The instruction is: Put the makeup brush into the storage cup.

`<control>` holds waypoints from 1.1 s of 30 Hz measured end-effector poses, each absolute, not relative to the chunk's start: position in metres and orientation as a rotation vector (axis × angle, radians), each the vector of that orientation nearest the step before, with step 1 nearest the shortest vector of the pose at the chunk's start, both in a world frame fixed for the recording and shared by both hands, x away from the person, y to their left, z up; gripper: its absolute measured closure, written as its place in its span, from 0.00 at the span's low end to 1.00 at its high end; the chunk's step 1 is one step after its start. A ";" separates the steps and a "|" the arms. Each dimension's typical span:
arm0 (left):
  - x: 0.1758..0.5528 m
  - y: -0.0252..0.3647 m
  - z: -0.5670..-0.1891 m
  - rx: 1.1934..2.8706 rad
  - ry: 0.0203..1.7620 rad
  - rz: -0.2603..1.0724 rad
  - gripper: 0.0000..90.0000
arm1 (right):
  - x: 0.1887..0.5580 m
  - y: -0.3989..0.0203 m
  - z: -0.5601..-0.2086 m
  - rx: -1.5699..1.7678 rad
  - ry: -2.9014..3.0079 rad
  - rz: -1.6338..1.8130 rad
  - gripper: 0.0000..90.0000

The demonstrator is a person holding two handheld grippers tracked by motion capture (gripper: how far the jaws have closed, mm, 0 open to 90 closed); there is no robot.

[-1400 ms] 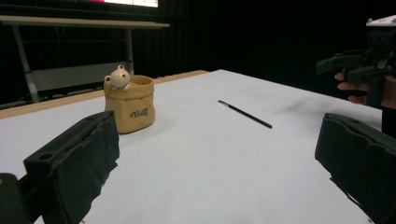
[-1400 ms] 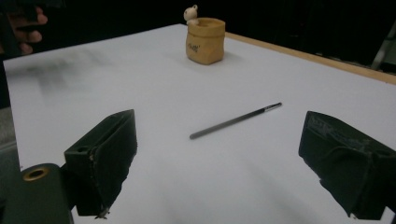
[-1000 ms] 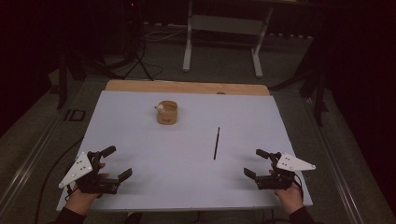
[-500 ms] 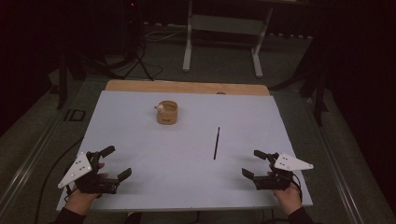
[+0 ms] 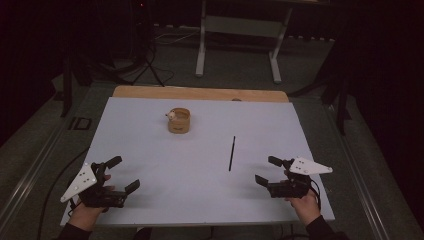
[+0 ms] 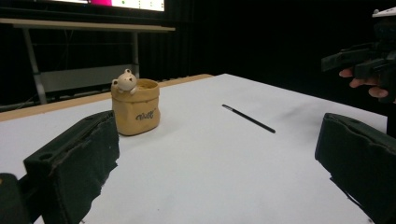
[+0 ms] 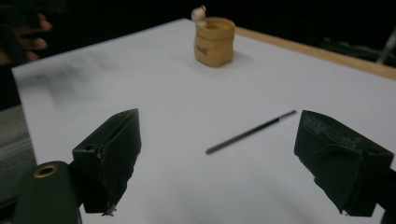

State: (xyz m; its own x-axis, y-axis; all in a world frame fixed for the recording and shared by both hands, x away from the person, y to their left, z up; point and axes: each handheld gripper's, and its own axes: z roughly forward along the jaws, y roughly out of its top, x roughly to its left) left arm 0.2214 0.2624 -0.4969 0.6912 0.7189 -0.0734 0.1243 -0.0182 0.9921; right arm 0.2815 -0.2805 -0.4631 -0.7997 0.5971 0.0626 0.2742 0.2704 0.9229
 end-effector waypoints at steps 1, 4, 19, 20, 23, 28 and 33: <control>0.221 0.262 -0.497 1.543 0.717 0.543 0.00 | 0.286 -0.275 -0.464 0.815 2.285 1.529 0.16; 0.221 0.261 -0.497 1.547 0.711 0.543 0.00 | 0.290 -0.269 -0.467 0.814 2.300 1.492 0.16; 0.221 0.262 -0.496 1.538 0.717 0.535 0.00 | 0.316 -0.231 -0.494 0.957 2.472 1.373 0.14; 0.221 0.262 -0.496 1.539 0.716 0.536 0.00 | 0.317 -0.230 -0.493 0.969 2.473 1.362 0.15; 0.221 0.262 -0.496 1.540 0.716 0.536 0.00 | 0.321 -0.224 -0.491 1.023 2.491 1.301 0.15; 0.221 0.261 -0.496 1.549 0.713 0.537 0.00 | 0.329 -0.216 -0.491 1.111 2.508 1.219 0.15; 0.221 0.262 -0.496 1.546 0.714 0.536 0.00 | 0.342 -0.213 -0.488 1.247 2.541 1.189 0.12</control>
State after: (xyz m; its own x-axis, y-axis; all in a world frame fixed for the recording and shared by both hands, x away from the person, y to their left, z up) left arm 0.2206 0.2616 -0.4958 0.6967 0.7134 -0.0754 0.1266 -0.0188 0.9918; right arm 0.3422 -0.2128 -0.4879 -0.6682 0.6988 0.2552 0.6437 0.3711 0.6692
